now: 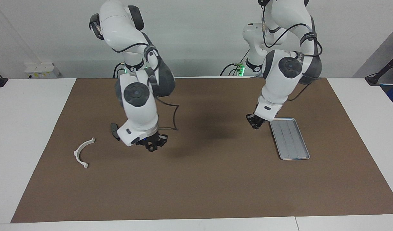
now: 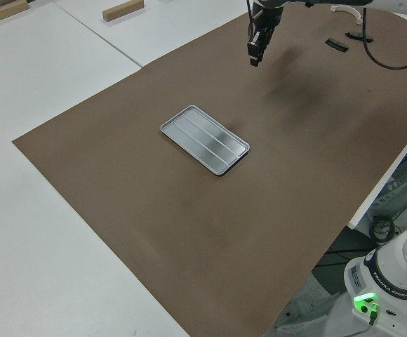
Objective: Place bearing gear from tray to pile
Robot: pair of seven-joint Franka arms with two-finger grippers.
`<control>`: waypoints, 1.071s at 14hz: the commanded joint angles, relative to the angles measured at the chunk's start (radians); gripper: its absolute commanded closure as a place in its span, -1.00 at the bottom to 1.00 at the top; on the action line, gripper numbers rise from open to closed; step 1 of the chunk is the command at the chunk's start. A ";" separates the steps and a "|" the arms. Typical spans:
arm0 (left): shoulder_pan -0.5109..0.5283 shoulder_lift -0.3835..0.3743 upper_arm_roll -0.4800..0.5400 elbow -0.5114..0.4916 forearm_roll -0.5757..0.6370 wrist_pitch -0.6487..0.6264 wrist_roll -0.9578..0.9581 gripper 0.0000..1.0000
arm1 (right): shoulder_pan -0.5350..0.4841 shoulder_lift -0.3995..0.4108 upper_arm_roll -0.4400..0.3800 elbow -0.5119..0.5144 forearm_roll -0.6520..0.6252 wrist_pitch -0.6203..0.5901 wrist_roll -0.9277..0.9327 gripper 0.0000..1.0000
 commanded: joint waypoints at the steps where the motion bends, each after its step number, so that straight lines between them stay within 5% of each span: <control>1: -0.137 0.077 0.015 0.005 0.047 0.090 -0.175 1.00 | -0.093 -0.003 0.020 -0.107 -0.021 0.126 -0.178 1.00; 6: -0.214 0.204 0.019 0.040 0.091 0.195 -0.277 1.00 | -0.190 0.000 0.020 -0.313 -0.022 0.388 -0.277 1.00; 14: -0.235 0.269 0.024 -0.014 0.092 0.322 -0.315 1.00 | -0.224 0.025 0.019 -0.364 -0.022 0.499 -0.312 1.00; 15: -0.236 0.270 0.025 -0.011 0.094 0.317 -0.317 1.00 | -0.222 0.025 0.019 -0.364 -0.021 0.498 -0.309 -0.27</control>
